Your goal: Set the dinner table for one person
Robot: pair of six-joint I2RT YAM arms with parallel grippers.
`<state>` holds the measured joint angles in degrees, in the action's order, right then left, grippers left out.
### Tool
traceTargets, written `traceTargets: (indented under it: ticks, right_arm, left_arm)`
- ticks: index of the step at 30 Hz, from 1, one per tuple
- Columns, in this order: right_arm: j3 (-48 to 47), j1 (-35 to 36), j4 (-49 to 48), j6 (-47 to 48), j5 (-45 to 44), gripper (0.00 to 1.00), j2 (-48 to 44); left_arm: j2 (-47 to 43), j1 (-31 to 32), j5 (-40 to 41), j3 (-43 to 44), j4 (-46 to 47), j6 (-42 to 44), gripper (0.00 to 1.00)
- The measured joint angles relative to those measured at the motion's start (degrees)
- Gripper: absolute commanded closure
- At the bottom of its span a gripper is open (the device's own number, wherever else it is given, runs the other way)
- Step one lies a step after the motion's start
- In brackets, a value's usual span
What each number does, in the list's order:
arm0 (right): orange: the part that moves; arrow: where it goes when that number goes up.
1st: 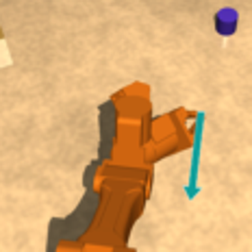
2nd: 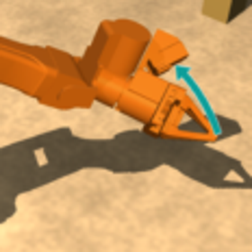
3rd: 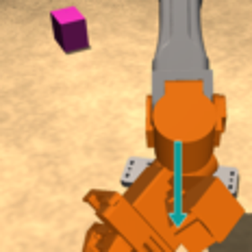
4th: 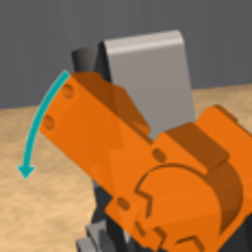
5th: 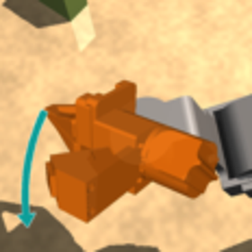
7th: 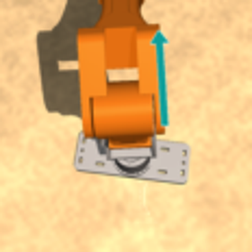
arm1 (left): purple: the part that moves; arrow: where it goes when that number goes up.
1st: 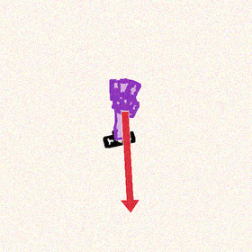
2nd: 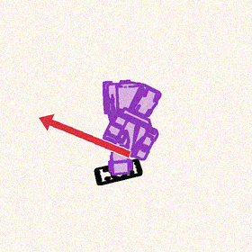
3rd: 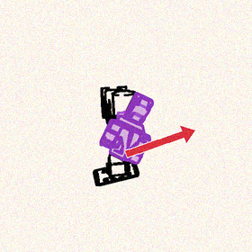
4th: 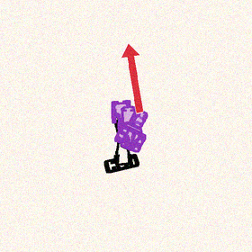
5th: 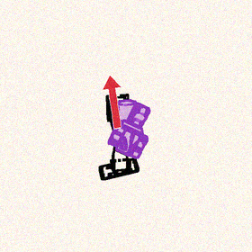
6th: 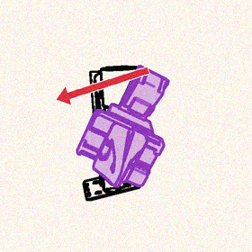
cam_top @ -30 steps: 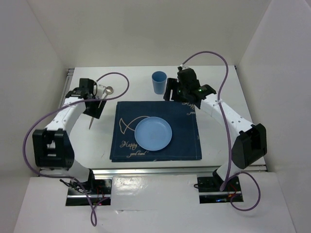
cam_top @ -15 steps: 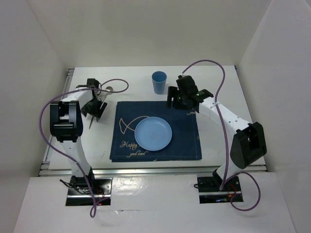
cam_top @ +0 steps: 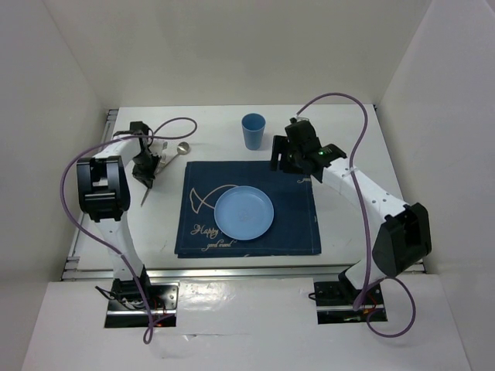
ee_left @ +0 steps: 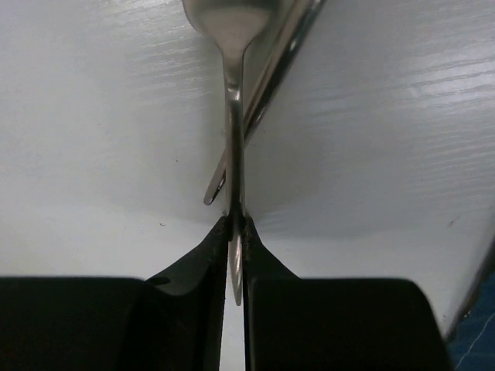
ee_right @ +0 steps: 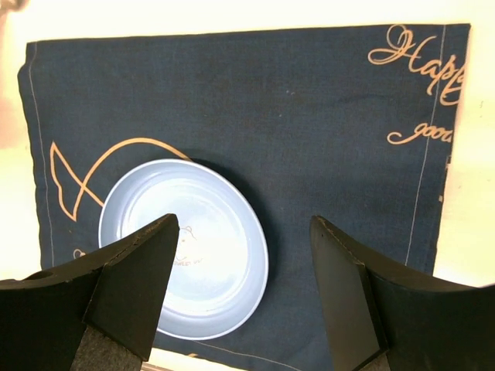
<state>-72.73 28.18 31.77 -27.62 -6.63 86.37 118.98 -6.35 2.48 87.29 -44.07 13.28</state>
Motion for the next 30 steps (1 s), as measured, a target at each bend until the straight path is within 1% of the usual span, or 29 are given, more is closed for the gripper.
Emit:
traceTargets:
  ticks: [1,6,10,16,21,24,27,29,30]
  right_arm:
    - [0.0,0.0,0.0,0.0,-0.2,0.24,-0.2]
    - [0.0,0.0,0.2,0.0,-0.5,0.24,-1.0]
    - [0.1,0.0,0.5,-0.4,-1.1,0.24,-1.5]
    - [0.3,0.0,0.8,-1.1,-1.6,0.24,-1.9]
    - [2.2,0.0,1.3,-1.6,-1.6,0.24,-4.0]
    - [2.4,0.0,1.4,-1.8,-1.9,0.24,-5.2]
    - [2.4,0.0,1.8,-1.9,-2.7,0.24,-6.0]
    - [2.4,0.0,2.2,-2.0,-3.3,0.24,-6.3]
    - [2.4,0.0,2.5,-2.0,-3.6,0.24,-6.5]
  left_arm:
    - [0.0,-0.4,-0.9,0.1,-0.2,-0.1,1.00]
    - [-0.4,-1.7,-4.4,-0.5,-0.3,-0.1,1.00]
    - [-2.8,-3.2,-7.4,-3.7,0.7,-1.3,1.00]
    - [-10.8,-4.4,-10.7,-10.4,-1.4,-7.3,1.00]
    - [-19.0,-4.3,-11.0,-10.7,-0.7,-10.7,1.00]
    - [-21.4,-4.3,-12.2,-10.7,-0.9,-12.1,1.00]
    - [-23.0,-3.0,-12.9,-12.5,-0.1,-14.4,1.00]
    - [-25.4,0.3,-12.6,-16.3,0.9,-17.0,1.00]
    - [-26.9,3.1,-12.5,-18.6,0.7,-18.7,1.00]
